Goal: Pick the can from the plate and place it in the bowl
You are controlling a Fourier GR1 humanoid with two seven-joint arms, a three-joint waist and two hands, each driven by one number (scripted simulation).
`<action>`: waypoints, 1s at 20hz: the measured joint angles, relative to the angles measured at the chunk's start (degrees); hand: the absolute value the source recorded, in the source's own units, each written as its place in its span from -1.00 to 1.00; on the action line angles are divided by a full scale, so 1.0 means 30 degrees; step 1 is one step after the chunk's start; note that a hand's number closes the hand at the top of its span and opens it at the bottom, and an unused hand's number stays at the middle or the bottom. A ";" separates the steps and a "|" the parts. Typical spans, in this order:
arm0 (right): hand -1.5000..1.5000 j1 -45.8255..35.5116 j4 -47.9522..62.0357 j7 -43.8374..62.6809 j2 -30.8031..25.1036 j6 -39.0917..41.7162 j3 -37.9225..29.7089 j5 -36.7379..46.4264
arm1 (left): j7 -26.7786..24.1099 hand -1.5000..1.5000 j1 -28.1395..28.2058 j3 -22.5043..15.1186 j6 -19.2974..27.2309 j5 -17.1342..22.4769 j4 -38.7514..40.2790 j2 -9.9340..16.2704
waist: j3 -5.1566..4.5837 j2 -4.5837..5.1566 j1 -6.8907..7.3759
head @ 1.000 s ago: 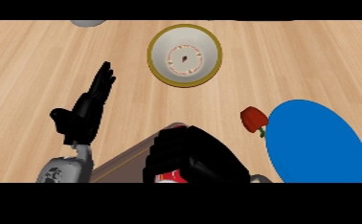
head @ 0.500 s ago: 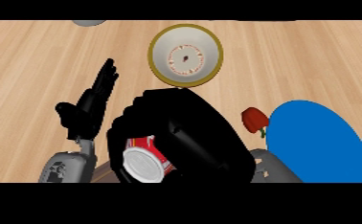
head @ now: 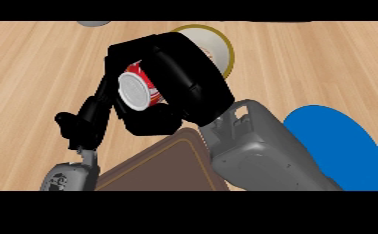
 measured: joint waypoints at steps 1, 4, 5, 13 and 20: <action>1.00 -0.0527 0.0925 -0.0289 -0.0072 0.0009 -0.0297 0.0317 | -0.0025 0.00 0.0032 -0.0132 0.0035 -0.0097 0.0003 -0.0087 | 0.0000 0.0015 0.0027; 1.00 -0.1178 0.3092 -0.1480 -0.0556 -0.0098 -0.0547 0.1530 | -0.0130 0.00 0.0074 -0.0104 -0.0004 -0.0044 -0.0019 -0.0122 | 0.0000 0.0047 0.0051; 1.00 -0.1717 0.3993 -0.1747 -0.0660 -0.0146 -0.0644 0.1981 | -0.0059 0.00 0.0068 -0.0195 0.0111 -0.0151 -0.0074 -0.0215 | -0.0001 0.0063 0.0101; 1.00 -0.3739 1.1899 -0.5904 -0.0403 -0.2662 -0.1989 0.4170 | -0.0414 0.00 -0.0203 -0.0248 0.0163 -0.0331 0.0436 -0.0401 | 0.0000 0.0147 0.0269; 1.00 -0.5022 1.8347 -0.9700 -0.0470 -0.4843 -0.3542 0.5026 | -0.0515 0.00 -0.0700 -0.0064 0.0036 -0.0289 0.0916 -0.0354 | 0.0001 0.0264 0.0460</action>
